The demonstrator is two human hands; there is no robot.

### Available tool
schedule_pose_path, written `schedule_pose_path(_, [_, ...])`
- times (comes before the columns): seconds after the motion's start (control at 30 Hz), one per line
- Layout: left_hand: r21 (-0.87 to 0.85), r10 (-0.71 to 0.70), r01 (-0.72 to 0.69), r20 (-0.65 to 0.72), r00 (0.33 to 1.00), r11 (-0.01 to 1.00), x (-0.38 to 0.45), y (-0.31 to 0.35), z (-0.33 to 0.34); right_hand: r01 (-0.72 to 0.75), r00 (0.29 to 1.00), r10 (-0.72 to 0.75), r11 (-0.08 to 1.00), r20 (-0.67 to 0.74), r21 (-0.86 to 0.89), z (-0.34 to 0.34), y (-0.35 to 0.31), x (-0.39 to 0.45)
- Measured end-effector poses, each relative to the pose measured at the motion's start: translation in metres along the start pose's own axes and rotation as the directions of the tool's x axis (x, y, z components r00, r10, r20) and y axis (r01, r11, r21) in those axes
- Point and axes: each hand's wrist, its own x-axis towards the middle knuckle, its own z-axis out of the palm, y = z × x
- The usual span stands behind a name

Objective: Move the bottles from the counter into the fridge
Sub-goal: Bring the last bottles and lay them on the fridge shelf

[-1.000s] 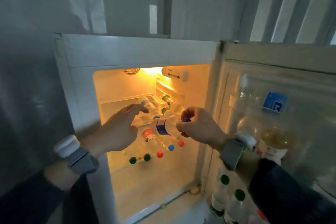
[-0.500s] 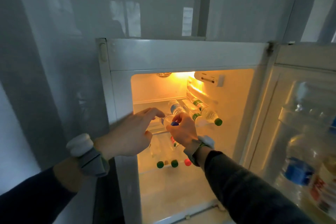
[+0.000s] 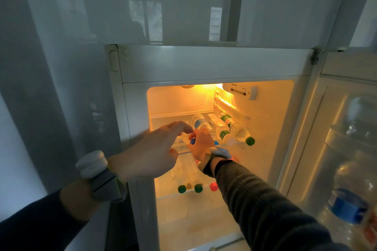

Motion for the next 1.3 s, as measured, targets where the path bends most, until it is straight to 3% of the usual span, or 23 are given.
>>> schedule_pose_path(0.3, [-0.001,-0.015,0.015,0.012,1.0,1.0,-0.006,0.003,0.003,0.079,0.992,-0.073,0.995,-0.103,0.056,-0.012,0.014,-0.031])
schedule_pose_path(0.6, [-0.03,-0.175,0.176,0.025,0.984,0.984,-0.05,0.012,0.027,0.201,0.979,-0.201,0.98,0.045,0.0,-0.09,0.058,-0.127])
schedule_pose_path(0.87, [-0.063,-0.316,0.319,0.056,0.947,0.946,-0.122,0.084,0.063,0.316,0.942,-0.324,0.945,0.09,0.09,-0.17,0.109,-0.232])
schedule_pose_path(1.0, [-0.069,-0.287,0.286,-0.005,0.958,0.956,-0.148,0.127,0.075,0.365,0.925,-0.377,0.917,0.05,0.159,-0.203,0.123,-0.271])
schedule_pose_path(1.17, [-0.05,-0.199,0.201,0.04,0.979,0.978,-0.198,0.211,0.095,0.441,0.893,-0.449,0.878,0.005,0.188,-0.277,0.155,-0.359])
schedule_pose_path(1.3, [-0.011,-0.109,0.109,0.005,0.994,0.994,-0.217,0.261,0.096,0.553,0.832,-0.519,0.804,-0.198,0.218,-0.355,0.178,-0.406])
